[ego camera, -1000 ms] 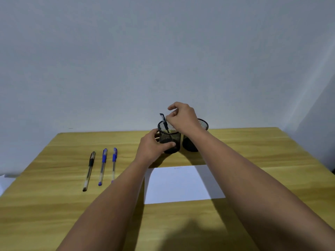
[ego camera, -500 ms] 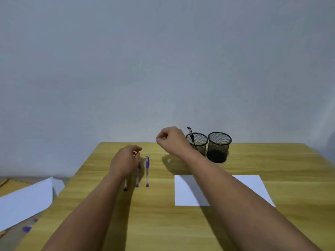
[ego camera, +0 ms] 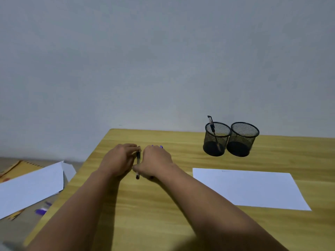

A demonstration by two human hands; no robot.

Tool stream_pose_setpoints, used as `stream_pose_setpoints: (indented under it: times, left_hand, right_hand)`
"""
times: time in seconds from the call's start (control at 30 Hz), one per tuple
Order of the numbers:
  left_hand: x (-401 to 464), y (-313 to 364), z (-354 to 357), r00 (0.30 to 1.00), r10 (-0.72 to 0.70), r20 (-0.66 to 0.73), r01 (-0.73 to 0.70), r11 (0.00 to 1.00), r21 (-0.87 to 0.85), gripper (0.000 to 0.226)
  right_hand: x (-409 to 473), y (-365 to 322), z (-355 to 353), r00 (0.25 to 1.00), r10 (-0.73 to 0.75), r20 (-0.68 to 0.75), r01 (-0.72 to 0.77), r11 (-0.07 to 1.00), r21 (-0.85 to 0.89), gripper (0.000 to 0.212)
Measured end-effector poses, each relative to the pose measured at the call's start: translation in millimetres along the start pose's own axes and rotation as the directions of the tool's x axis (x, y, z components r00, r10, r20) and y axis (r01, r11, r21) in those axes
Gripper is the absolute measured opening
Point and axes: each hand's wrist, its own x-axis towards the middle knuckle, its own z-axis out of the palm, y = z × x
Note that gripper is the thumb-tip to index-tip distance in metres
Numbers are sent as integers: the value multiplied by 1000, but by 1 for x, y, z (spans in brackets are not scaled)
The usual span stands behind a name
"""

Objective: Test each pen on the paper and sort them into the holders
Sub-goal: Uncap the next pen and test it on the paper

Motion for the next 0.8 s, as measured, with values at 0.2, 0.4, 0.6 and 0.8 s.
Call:
stream_pose_setpoints:
  times: [0.2, 0.4, 0.6, 0.8]
  left_hand:
    - [-6, -5, -1, 999, -21, -31, 21, 1000, -11, 23]
    - [-23, 12, -15, 984, -155, -87, 144, 982, -125, 16]
    - [-3, 75, -48, 984, -105, -146, 56, 950, -307, 11]
    - [13, 160, -77, 987, -15, -161, -56, 903, -426, 16]
  right_hand:
    - [6, -4, 3, 1000, 10, -17, -10, 1000, 16, 26]
    - [6, 20, -26, 989, 111, -100, -60, 906, 418, 24]
    - [-24, 51, -79, 958, 263, -112, -29, 480, 877, 17]
    - [-59, 70, -114, 941, 294, -166, 29, 420, 907, 29]
